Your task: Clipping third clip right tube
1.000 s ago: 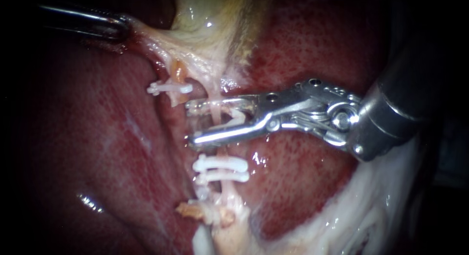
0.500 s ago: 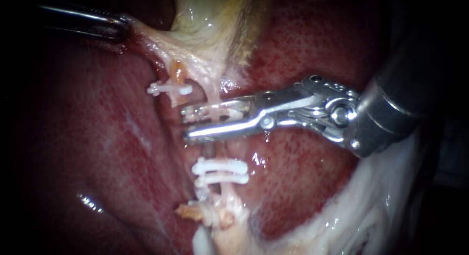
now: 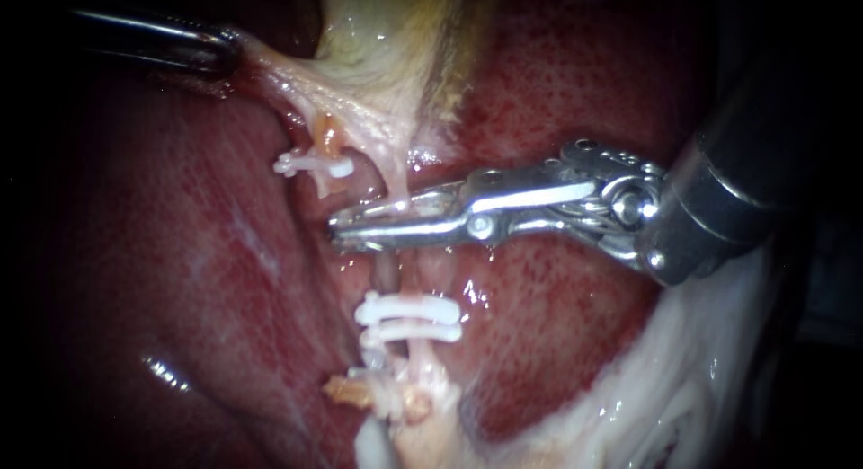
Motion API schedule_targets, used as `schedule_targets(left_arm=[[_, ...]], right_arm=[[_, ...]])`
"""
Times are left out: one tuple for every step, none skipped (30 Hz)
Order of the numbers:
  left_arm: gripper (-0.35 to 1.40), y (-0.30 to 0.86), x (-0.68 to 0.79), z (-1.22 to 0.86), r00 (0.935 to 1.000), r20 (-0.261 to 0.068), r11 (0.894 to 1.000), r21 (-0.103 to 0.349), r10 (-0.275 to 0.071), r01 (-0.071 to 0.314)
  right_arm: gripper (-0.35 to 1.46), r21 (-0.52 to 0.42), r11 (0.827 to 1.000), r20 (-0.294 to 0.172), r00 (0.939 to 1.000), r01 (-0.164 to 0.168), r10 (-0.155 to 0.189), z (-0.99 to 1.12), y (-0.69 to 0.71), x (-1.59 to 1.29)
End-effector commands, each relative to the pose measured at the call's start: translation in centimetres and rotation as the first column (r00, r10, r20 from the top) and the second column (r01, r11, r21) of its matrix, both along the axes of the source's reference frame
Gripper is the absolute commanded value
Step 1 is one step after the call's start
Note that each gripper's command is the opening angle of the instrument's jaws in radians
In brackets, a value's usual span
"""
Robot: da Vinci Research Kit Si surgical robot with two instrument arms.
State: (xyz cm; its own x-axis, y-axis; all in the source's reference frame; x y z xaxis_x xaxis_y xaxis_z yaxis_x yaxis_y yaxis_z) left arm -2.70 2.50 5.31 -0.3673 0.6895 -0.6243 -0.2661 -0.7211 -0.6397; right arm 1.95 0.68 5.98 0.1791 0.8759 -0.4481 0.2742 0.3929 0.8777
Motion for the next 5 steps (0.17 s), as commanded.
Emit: schedule_targets(left_arm=[[-0.35, 0.00, 0.00, 0.00, 1.0000, -0.001, 1.000, -0.001, -0.001, 0.001], [-0.35, 0.00, 0.00, 0.00, 1.0000, -0.001, 1.000, -0.001, -0.001, 0.001], [-0.35, 0.00, 0.00, 0.00, 1.0000, -0.001, 1.000, -0.001, -0.001, 0.001], [-0.35, 0.01, 0.00, 0.00, 1.0000, -0.001, 1.000, 0.000, -0.001, 0.001], [-0.35, 0.01, 0.00, 0.00, 1.0000, -0.001, 1.000, 0.000, -0.001, 0.001]], right_arm=[[-0.35, -0.001, 1.000, 0.000, 1.0000, 0.000, 0.000, 0.01, 0.00, 0.00], [-0.35, -0.001, 1.000, 0.002, 1.0000, -0.003, 0.003, 0.01, 0.00, 0.00], [-0.35, -0.002, 1.000, 0.001, 1.0000, -0.001, 0.001, 0.03, -0.01, 0.00], [-0.35, -0.003, 1.000, 0.001, 1.0000, 0.000, 0.000, 0.05, -0.01, 0.00], [-0.35, -0.003, 1.000, 0.001, 1.0000, 0.000, 0.000, 0.06, -0.01, 0.00]])
